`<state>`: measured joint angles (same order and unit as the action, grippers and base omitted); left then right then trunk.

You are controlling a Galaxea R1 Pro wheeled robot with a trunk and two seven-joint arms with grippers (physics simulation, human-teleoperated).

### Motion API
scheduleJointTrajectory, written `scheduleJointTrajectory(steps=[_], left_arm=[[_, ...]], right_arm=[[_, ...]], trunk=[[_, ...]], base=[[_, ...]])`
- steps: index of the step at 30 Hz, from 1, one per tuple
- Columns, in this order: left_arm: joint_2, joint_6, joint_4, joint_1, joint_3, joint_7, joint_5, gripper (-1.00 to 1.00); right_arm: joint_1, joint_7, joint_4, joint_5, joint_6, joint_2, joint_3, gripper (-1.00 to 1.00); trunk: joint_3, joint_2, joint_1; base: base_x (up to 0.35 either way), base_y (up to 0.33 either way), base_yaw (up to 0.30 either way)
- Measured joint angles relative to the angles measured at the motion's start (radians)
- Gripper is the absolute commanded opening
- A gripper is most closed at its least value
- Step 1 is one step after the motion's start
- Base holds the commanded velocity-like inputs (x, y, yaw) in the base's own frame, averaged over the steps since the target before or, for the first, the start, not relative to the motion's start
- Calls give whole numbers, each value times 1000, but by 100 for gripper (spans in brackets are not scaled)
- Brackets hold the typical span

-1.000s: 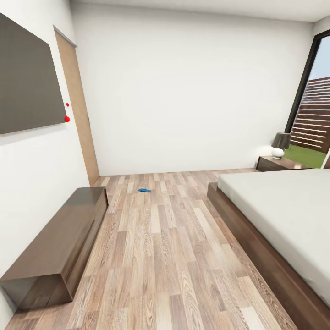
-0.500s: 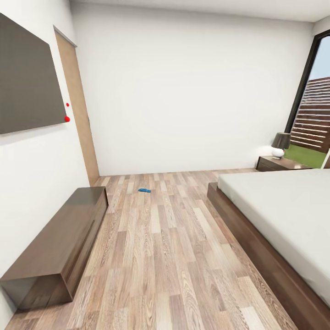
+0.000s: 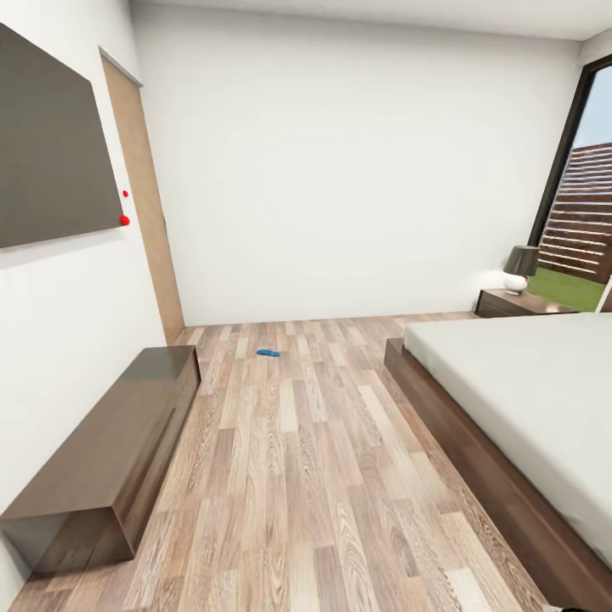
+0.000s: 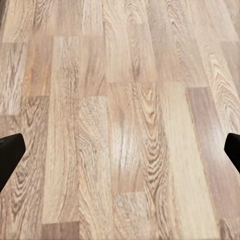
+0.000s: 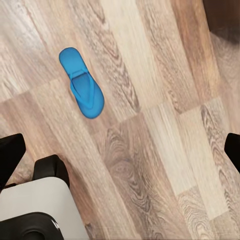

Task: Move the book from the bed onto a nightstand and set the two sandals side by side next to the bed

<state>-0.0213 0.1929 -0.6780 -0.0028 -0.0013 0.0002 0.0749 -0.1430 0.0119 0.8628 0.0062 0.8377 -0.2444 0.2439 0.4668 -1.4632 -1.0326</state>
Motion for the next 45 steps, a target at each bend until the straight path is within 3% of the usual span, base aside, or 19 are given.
scheduleJointTrajectory(steps=[40,45], left_arm=[[-1,0,-1,0,0,2,0,100],[0,-4,-37,0,0,2,-1,100]], right_arm=[[-5,-1,0,3,-1,0,-2,100],[-6,-1,0,4,-3,0,-2,100]], trunk=[[125,-280,-153],[125,-280,-154]], base=[[0,0,0],[0,0,0]])
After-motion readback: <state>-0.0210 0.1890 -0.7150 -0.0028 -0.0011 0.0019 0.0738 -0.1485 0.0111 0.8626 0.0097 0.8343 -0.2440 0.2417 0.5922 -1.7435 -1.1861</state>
